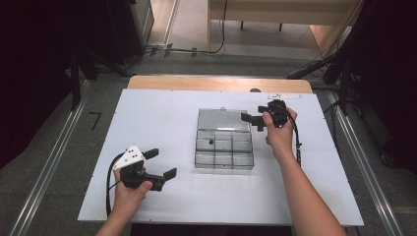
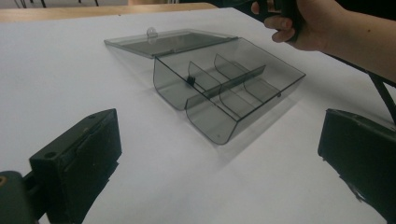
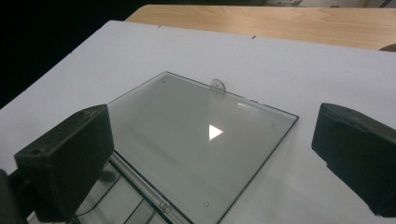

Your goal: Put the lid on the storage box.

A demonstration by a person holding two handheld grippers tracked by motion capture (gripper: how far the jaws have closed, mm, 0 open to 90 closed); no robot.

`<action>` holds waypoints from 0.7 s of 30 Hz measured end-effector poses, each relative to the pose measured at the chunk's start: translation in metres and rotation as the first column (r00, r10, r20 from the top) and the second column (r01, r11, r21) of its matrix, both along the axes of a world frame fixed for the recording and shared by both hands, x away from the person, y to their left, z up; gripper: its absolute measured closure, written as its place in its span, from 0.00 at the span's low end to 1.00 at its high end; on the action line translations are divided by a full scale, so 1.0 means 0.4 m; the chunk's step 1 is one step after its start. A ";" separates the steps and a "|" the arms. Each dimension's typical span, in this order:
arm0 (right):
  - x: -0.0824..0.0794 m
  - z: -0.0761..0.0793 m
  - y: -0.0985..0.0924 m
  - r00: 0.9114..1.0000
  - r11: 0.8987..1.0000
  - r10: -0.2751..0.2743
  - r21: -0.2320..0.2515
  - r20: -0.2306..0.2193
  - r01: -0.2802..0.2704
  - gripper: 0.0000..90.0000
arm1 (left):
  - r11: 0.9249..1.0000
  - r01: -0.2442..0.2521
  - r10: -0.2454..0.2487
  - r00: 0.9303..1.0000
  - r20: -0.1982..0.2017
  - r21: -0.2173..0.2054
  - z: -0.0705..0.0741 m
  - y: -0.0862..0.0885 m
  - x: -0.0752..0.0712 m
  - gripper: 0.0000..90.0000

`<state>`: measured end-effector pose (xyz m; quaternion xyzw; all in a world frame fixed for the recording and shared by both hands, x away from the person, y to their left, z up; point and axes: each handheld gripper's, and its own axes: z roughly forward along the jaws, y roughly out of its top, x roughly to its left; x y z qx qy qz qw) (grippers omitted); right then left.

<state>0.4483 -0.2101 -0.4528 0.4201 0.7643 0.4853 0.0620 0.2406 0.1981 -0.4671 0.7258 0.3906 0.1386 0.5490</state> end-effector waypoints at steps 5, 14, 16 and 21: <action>0.008 -0.008 0.003 1.000 1.000 0.002 -0.009 -0.007 -0.002 0.00 | 1.000 0.006 -0.006 1.000 -0.003 0.002 0.013 -0.019 0.053 0.00; 0.022 -0.028 0.009 0.999 1.000 0.010 -0.010 -0.039 -0.011 0.00 | 0.999 0.026 -0.027 1.000 -0.017 -0.021 0.026 -0.064 0.149 0.00; 0.023 -0.031 0.009 0.999 1.000 0.007 -0.009 -0.045 -0.007 0.00 | 0.999 0.031 -0.031 0.999 -0.017 -0.024 0.027 -0.073 0.167 0.00; 0.022 -0.034 0.011 0.999 1.000 0.013 -0.016 -0.052 -0.014 0.00 | 0.999 0.033 -0.034 0.999 -0.016 -0.028 0.032 -0.088 0.200 0.00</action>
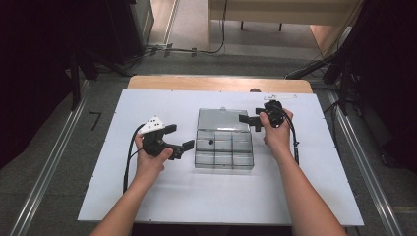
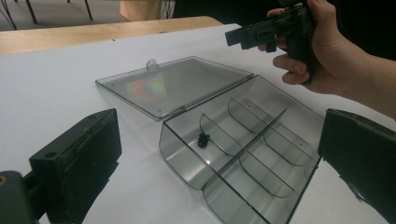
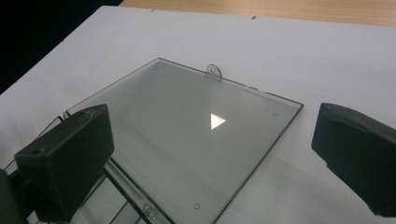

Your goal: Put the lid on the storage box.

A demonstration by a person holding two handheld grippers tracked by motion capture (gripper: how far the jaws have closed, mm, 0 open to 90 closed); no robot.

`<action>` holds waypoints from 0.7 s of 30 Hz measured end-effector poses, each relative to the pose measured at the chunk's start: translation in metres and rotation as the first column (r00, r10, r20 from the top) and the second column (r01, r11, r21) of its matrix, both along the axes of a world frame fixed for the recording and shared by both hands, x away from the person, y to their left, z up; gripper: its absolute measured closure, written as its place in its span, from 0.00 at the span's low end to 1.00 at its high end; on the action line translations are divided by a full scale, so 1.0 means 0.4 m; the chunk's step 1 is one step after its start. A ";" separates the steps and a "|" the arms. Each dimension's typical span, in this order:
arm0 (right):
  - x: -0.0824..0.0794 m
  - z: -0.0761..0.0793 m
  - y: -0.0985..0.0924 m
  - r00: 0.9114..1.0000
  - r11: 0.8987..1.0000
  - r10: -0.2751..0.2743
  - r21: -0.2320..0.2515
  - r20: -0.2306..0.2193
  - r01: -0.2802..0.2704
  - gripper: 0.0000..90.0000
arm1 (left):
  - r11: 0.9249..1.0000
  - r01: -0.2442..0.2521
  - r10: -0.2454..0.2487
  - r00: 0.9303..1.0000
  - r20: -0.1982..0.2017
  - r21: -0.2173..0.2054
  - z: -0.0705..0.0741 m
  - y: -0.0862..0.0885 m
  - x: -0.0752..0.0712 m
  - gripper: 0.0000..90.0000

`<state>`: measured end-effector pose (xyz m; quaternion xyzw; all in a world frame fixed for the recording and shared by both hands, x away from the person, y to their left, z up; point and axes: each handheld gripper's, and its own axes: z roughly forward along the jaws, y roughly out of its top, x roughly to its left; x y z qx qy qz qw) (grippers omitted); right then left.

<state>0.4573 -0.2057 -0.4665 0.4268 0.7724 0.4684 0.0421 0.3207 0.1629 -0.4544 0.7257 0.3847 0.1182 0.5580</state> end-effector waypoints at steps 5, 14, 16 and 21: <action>0.000 0.001 0.001 1.000 1.000 0.000 0.004 0.002 0.000 0.00 | 1.000 0.002 -0.002 1.000 -0.007 0.002 0.002 -0.007 0.026 0.00; -0.004 -0.002 0.011 1.000 1.000 0.013 -0.002 -0.007 -0.013 0.00 | 1.000 -0.004 0.004 1.000 -0.019 0.000 -0.001 -0.011 0.058 0.00; -0.005 -0.003 0.011 1.000 1.000 0.018 -0.004 -0.008 -0.018 0.00 | 1.000 -0.008 0.008 1.000 -0.020 -0.006 -0.001 -0.011 0.066 0.00; -0.008 -0.005 0.012 1.000 1.000 0.021 0.009 -0.018 -0.021 0.00 | 1.000 -0.014 0.014 0.999 -0.029 -0.010 -0.003 -0.016 0.090 0.00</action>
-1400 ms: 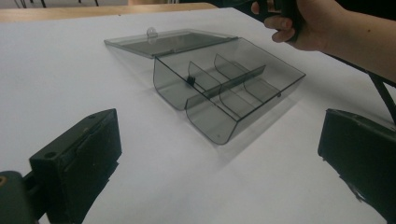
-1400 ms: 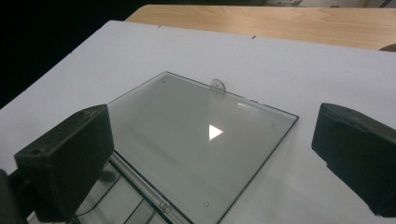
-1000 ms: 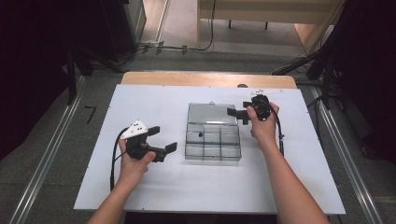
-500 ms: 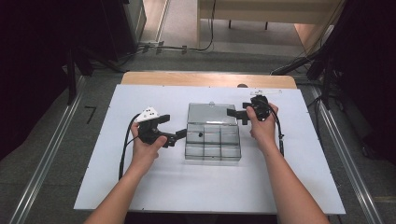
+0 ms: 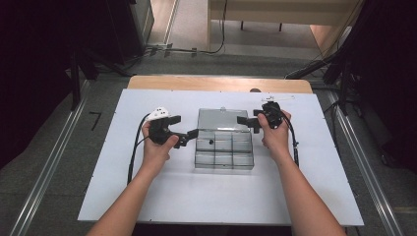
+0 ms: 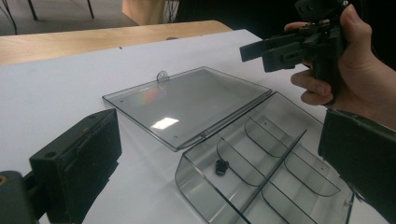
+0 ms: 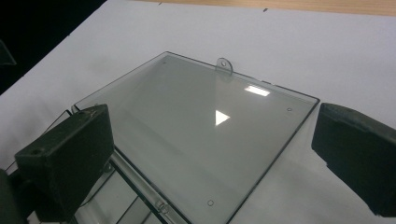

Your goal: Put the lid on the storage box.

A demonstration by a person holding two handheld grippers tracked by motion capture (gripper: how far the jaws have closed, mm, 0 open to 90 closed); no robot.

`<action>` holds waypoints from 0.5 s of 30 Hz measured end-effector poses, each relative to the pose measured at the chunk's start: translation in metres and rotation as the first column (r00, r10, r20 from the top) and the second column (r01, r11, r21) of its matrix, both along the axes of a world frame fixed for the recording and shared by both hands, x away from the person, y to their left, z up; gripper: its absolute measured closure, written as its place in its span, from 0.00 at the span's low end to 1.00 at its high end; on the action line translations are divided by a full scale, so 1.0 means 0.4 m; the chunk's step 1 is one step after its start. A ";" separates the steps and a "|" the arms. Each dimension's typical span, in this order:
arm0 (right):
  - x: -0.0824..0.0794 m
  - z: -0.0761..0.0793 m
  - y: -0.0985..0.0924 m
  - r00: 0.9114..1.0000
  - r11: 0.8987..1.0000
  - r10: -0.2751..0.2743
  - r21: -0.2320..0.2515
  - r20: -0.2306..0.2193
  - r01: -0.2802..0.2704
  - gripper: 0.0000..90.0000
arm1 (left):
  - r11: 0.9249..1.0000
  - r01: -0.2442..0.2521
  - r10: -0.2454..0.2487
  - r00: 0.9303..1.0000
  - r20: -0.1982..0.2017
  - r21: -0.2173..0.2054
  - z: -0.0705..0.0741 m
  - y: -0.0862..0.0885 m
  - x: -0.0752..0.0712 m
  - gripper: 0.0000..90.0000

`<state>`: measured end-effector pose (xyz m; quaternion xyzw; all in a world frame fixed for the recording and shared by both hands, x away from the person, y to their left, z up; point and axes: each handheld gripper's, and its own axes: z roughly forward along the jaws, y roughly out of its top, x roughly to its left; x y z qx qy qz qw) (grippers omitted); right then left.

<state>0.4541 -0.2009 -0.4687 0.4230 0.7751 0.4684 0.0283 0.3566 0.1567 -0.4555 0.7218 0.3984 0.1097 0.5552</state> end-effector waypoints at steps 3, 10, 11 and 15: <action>0.000 -0.002 0.000 1.000 1.000 0.000 -0.002 -0.004 0.000 0.00 | 1.000 0.007 -0.007 1.000 -0.020 0.001 -0.004 -0.007 0.017 0.00; -0.001 -0.013 0.002 1.000 1.000 -0.002 -0.011 -0.023 0.002 0.00 | 1.000 0.000 0.000 0.999 -0.044 0.003 -0.020 -0.025 0.051 0.00; -0.001 -0.014 0.002 1.000 1.000 -0.002 -0.011 -0.024 0.002 0.00 | 1.000 -0.001 0.001 0.999 -0.047 0.001 -0.022 -0.026 0.055 0.00; -0.002 -0.015 0.002 1.000 1.000 0.001 -0.005 -0.031 -0.001 0.00 | 1.000 -0.014 0.014 0.998 -0.065 -0.003 -0.033 -0.031 0.069 0.00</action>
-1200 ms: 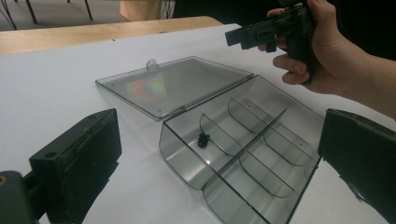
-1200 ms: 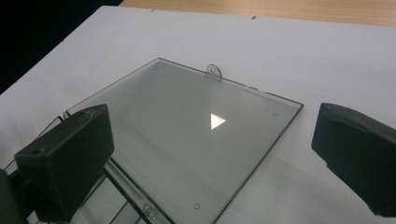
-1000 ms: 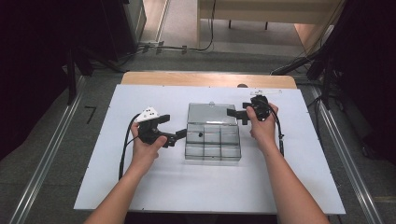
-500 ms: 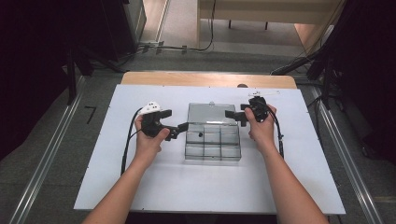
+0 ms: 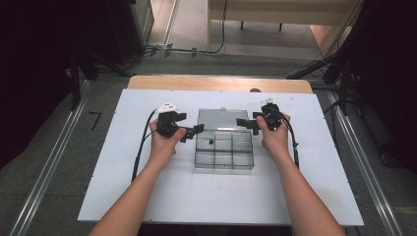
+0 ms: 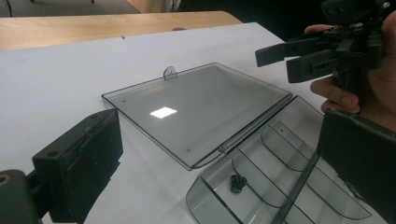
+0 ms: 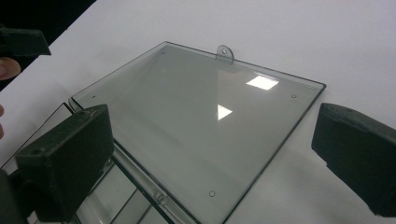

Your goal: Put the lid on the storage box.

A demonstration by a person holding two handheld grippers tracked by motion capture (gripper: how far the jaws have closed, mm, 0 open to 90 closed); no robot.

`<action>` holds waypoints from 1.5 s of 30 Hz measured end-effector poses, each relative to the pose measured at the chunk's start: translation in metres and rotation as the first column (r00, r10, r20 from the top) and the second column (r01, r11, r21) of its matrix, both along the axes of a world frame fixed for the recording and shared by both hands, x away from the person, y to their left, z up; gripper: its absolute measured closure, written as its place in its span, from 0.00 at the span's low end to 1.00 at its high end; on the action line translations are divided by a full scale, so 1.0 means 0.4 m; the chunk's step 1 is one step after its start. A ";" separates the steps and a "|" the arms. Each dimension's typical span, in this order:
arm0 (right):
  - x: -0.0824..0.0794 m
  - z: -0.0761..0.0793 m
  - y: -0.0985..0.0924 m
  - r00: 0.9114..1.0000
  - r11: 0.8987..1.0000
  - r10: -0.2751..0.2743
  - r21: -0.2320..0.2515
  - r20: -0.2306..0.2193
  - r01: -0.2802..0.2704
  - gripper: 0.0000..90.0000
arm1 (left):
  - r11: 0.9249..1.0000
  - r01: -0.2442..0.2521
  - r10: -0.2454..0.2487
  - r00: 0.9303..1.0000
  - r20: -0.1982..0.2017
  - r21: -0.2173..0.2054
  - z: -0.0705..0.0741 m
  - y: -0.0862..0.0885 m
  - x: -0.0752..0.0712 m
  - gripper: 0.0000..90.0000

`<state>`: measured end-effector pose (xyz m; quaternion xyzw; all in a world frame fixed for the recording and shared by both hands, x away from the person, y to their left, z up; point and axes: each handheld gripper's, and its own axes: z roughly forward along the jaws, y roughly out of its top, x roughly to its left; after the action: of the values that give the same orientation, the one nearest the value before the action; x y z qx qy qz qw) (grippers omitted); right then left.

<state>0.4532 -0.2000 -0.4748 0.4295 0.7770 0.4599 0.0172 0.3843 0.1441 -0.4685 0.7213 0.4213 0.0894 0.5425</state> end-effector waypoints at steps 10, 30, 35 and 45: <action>0.000 -0.011 -0.010 1.000 1.000 -0.012 0.020 -0.021 0.012 0.00 | 1.000 -0.013 0.012 0.998 -0.064 -0.018 -0.021 -0.008 0.040 0.02; -0.005 -0.035 0.007 0.998 1.000 -0.011 0.006 -0.059 0.011 0.00 | 0.995 -0.097 0.098 0.976 -0.195 0.014 -0.056 -0.056 0.102 0.22; -0.005 -0.042 0.008 0.997 1.000 -0.028 -0.007 -0.071 0.028 0.01 | 0.992 -0.125 0.123 0.963 -0.239 0.007 -0.069 -0.048 0.113 0.30; -0.007 -0.052 0.009 0.996 0.999 -0.038 -0.021 -0.079 0.037 0.06 | 0.993 -0.116 0.111 0.955 -0.275 -0.004 -0.085 -0.055 0.119 0.39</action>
<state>0.4505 -0.1964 -0.4955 0.4618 0.7733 0.4344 -0.0009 0.4317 0.1219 -0.5026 0.6959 0.5340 0.0154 0.4800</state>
